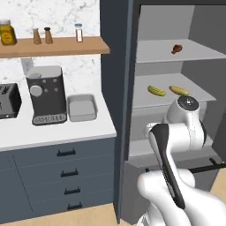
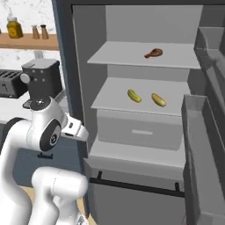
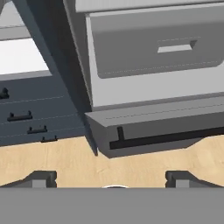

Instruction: Place one cucumber and one chicken drumstick in each tupperware on the nearby counter, to pack two identical lunches.

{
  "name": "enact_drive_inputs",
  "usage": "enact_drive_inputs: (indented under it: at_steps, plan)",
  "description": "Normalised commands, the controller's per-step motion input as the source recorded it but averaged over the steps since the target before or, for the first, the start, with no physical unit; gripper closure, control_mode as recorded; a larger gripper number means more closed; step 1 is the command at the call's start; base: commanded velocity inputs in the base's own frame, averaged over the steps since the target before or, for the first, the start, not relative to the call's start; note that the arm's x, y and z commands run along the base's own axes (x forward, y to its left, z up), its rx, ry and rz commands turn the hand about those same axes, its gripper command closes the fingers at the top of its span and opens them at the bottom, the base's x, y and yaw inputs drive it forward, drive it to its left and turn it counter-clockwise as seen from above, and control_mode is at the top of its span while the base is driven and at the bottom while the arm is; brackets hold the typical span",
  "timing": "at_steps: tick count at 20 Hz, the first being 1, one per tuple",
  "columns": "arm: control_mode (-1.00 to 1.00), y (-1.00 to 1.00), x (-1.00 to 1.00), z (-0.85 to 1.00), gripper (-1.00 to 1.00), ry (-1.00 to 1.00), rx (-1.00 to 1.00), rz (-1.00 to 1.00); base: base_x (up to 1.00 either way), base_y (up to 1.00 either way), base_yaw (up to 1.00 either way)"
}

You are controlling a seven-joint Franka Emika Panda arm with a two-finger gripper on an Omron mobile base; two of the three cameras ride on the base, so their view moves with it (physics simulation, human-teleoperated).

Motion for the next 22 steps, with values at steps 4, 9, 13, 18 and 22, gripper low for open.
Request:
enact_drive_inputs:
  at_steps: [4, 9, 13, 18, 22]
  plan:
    - [1.0, 0.0, 0.0, 0.0, -1.0, 0.0, 0.0, 0.0, 0.06, -0.78, 0.0]
    - [1.0, 0.0, 0.0, 0.0, -1.0, 0.0, 0.0, 0.0, 0.28, -0.37, -0.04]
    - [1.0, 0.0, 0.0, 0.0, -1.0, 0.0, 0.0, 0.0, 0.48, -0.03, -0.09]
    - [1.0, 0.0, 0.0, 0.0, -1.0, 0.0, 0.0, 0.0, 0.58, 0.0, -0.08]
    - [1.0, 0.0, 0.0, 0.0, -1.0, 0.0, 0.0, 0.0, 0.57, -0.01, -0.01]
